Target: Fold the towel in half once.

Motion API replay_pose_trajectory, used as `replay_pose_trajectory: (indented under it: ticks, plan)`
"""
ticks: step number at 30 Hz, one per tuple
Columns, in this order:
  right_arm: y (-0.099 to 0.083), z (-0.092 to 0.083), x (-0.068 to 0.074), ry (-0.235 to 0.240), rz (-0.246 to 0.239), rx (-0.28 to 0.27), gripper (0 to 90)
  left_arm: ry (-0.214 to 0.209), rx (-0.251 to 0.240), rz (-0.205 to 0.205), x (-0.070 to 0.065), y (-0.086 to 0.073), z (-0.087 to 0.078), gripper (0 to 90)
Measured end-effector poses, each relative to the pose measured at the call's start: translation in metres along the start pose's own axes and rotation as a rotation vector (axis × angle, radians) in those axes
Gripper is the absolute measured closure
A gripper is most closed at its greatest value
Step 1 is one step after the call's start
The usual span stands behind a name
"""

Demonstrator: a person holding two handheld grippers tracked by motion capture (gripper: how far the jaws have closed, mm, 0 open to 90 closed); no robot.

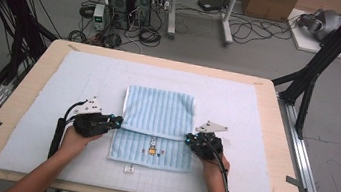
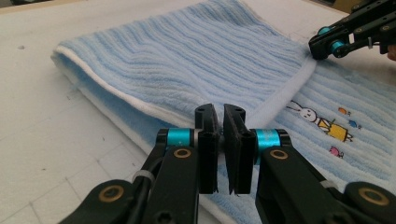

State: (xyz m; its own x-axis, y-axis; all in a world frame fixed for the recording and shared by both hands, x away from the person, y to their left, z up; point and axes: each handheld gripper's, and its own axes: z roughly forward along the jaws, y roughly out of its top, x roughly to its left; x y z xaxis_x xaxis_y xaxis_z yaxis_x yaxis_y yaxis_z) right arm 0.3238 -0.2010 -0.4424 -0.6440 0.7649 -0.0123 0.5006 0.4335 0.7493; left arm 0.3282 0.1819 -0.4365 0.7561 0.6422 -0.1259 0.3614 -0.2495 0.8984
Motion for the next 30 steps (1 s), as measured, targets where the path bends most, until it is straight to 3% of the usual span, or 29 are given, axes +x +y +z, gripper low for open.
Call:
replay_pose_trajectory:
  ticks: [2, 13, 19, 30]
  plan:
    - [0.001, -0.002, 0.001, -0.005, -0.019, -0.011, 88.4, 0.001, -0.010, -0.006, 0.000, 0.001, -0.001, 83.9]
    - [0.003, -0.027, -0.001, 0.026, 0.010, -0.107, 88.9, -0.019, -0.052, -0.021, -0.002, 0.006, -0.010, 84.0]
    - [0.000, -0.030, 0.001, 0.024, 0.008, -0.102, 88.9, -0.024, -0.039, -0.019, -0.008, 0.003, -0.011, 84.0]
    - [-0.011, -0.043, 0.019, 0.026, 0.014, -0.108, 88.9, -0.024, -0.033, -0.026, -0.021, -0.007, -0.025, 84.0]
